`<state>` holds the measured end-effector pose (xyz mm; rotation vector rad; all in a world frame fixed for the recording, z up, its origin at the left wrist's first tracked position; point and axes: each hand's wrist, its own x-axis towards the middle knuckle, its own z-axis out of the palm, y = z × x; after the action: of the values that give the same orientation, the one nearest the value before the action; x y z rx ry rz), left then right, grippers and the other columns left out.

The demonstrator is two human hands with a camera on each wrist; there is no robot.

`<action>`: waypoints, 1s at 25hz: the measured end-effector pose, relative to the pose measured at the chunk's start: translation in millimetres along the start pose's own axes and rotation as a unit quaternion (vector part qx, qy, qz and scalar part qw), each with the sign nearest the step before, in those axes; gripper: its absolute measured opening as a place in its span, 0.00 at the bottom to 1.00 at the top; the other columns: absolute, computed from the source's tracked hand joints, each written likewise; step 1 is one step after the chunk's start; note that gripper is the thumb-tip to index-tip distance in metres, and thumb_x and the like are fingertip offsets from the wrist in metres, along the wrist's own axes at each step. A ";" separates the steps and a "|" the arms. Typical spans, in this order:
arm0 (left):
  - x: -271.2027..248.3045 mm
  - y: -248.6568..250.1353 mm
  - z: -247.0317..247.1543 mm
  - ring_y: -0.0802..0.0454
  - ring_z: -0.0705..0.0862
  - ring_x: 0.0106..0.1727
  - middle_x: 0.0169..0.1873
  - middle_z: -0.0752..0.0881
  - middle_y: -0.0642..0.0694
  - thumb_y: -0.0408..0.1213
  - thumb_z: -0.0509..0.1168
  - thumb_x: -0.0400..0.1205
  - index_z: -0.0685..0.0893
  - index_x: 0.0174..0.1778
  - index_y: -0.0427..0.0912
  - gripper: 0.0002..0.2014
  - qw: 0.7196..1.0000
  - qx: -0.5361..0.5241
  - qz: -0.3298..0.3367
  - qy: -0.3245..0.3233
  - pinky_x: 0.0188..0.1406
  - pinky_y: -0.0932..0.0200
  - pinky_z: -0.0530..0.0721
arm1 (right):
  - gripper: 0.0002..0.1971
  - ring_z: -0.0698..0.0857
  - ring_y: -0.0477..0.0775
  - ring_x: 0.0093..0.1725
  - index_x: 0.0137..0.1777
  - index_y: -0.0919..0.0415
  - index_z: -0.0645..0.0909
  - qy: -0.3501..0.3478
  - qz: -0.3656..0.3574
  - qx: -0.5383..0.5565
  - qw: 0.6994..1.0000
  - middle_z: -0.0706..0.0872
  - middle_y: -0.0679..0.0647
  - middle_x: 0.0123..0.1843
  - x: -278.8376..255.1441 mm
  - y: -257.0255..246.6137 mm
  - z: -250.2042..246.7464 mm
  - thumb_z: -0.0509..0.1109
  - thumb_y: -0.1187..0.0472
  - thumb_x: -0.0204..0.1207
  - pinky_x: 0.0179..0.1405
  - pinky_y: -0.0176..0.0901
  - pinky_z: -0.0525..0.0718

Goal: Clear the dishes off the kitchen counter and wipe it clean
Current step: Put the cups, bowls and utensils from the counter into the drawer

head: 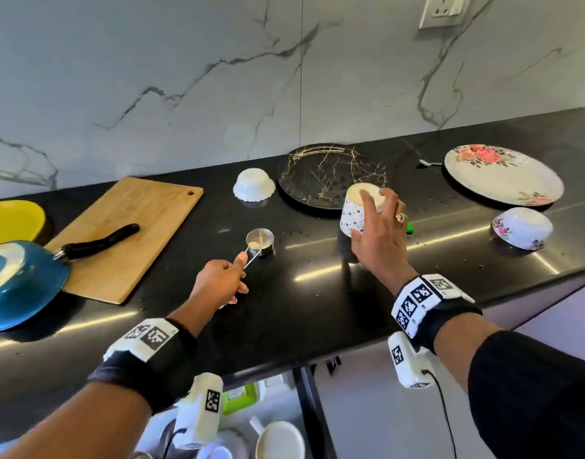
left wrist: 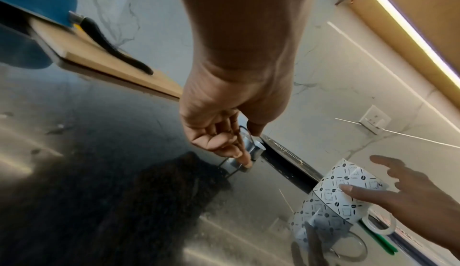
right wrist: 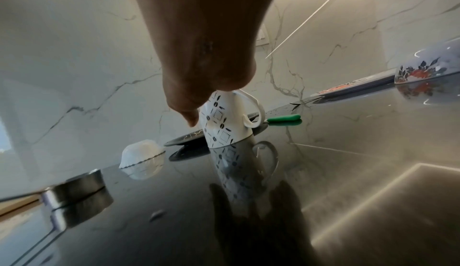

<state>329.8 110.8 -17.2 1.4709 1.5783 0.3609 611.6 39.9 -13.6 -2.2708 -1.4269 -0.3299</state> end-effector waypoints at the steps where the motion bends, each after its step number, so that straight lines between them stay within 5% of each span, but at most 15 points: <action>1: 3.4 0.2 5.2 0.53 0.80 0.24 0.33 0.91 0.47 0.55 0.59 0.86 0.86 0.46 0.39 0.22 1.000 -0.018 -0.001 -0.001 0.20 0.63 0.71 | 0.41 0.65 0.68 0.75 0.79 0.55 0.64 -0.010 0.015 0.010 1.000 0.61 0.65 0.78 7.2 2.7 3.2 0.78 0.54 0.67 0.71 0.62 0.71; 4: 4.3 -4.9 11.9 0.55 0.76 0.23 0.32 0.91 0.45 0.44 0.62 0.87 0.85 0.48 0.38 0.12 0.997 -0.081 -0.002 -0.005 0.19 0.63 0.70 | 0.44 0.66 0.68 0.77 0.82 0.54 0.59 -0.075 0.075 0.096 0.990 0.61 0.63 0.80 25.8 9.5 14.0 0.77 0.46 0.71 0.72 0.61 0.70; 7: -10.7 -7.1 9.4 0.56 0.75 0.23 0.39 0.92 0.41 0.37 0.61 0.88 0.82 0.50 0.37 0.08 0.989 -0.146 0.012 -0.003 0.19 0.63 0.70 | 0.37 0.77 0.65 0.66 0.76 0.52 0.68 -0.056 0.103 0.175 0.978 0.68 0.58 0.70 26.2 5.8 14.8 0.79 0.50 0.69 0.60 0.55 0.78; 9: -28.6 -11.2 2.8 0.56 0.75 0.22 0.41 0.92 0.40 0.36 0.61 0.88 0.80 0.51 0.38 0.06 0.985 -0.168 0.033 -0.009 0.20 0.63 0.70 | 0.38 0.78 0.63 0.65 0.76 0.49 0.68 -0.045 0.085 0.203 0.974 0.69 0.56 0.68 9.7 -8.1 9.5 0.81 0.49 0.66 0.61 0.57 0.80; 14: -120.9 -68.6 -48.6 0.54 0.76 0.21 0.38 0.91 0.37 0.34 0.60 0.87 0.78 0.50 0.37 0.04 0.973 -0.207 0.099 -0.033 0.18 0.66 0.70 | 0.49 0.77 0.48 0.62 0.81 0.47 0.65 -0.062 -0.004 0.341 0.938 0.71 0.49 0.65 -92.1 -79.1 -20.0 0.83 0.43 0.60 0.63 0.49 0.81; 19: -232.6 -182.1 -128.1 0.52 0.78 0.23 0.34 0.89 0.37 0.34 0.58 0.85 0.76 0.50 0.32 0.07 0.976 -0.187 0.108 -0.027 0.19 0.67 0.70 | 0.49 0.81 0.47 0.58 0.76 0.57 0.74 -0.106 -0.050 0.442 0.889 0.76 0.50 0.60 -208.9 -149.1 -79.0 0.86 0.46 0.53 0.59 0.35 0.80; 25: -322.1 -304.8 -194.2 0.54 0.79 0.22 0.31 0.88 0.36 0.24 0.56 0.86 0.76 0.46 0.29 0.06 0.989 -0.130 0.059 -0.043 0.20 0.71 0.72 | 0.44 0.80 0.43 0.59 0.67 0.55 0.79 -0.263 -0.101 0.454 0.845 0.78 0.49 0.60 -329.3 -216.7 -103.6 0.88 0.47 0.47 0.58 0.34 0.80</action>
<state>-54.5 -183.3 -4.5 1.3610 1.3251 0.5420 275.2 -190.1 -10.3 -1.4452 -1.5882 0.8242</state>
